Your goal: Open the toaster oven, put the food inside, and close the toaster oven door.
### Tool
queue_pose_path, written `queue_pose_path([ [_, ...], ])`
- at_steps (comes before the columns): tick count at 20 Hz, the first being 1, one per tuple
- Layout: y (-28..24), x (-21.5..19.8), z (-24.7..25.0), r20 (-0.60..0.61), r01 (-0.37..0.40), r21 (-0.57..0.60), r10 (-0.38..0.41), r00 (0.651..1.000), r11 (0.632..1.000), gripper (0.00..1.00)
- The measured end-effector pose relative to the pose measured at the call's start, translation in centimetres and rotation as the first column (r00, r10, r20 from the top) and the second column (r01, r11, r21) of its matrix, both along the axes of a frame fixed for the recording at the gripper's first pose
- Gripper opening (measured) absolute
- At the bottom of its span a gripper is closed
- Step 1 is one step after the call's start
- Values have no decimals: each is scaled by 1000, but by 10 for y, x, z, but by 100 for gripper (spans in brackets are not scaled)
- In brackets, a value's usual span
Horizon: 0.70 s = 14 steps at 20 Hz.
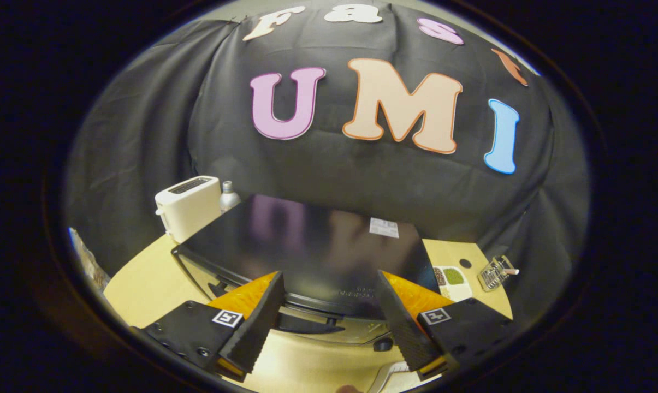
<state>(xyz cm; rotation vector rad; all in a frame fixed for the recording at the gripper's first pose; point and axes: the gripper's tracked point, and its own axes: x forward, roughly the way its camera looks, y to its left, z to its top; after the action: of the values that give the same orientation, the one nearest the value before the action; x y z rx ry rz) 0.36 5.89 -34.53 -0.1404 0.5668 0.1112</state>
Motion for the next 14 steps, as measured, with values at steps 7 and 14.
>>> queue_pose_path([
  [7,3,-23,1,-17,-14,21,14,1000,1000,100],
  [14,3,-66,-13,-126,10,135,8,992,991,100],
])
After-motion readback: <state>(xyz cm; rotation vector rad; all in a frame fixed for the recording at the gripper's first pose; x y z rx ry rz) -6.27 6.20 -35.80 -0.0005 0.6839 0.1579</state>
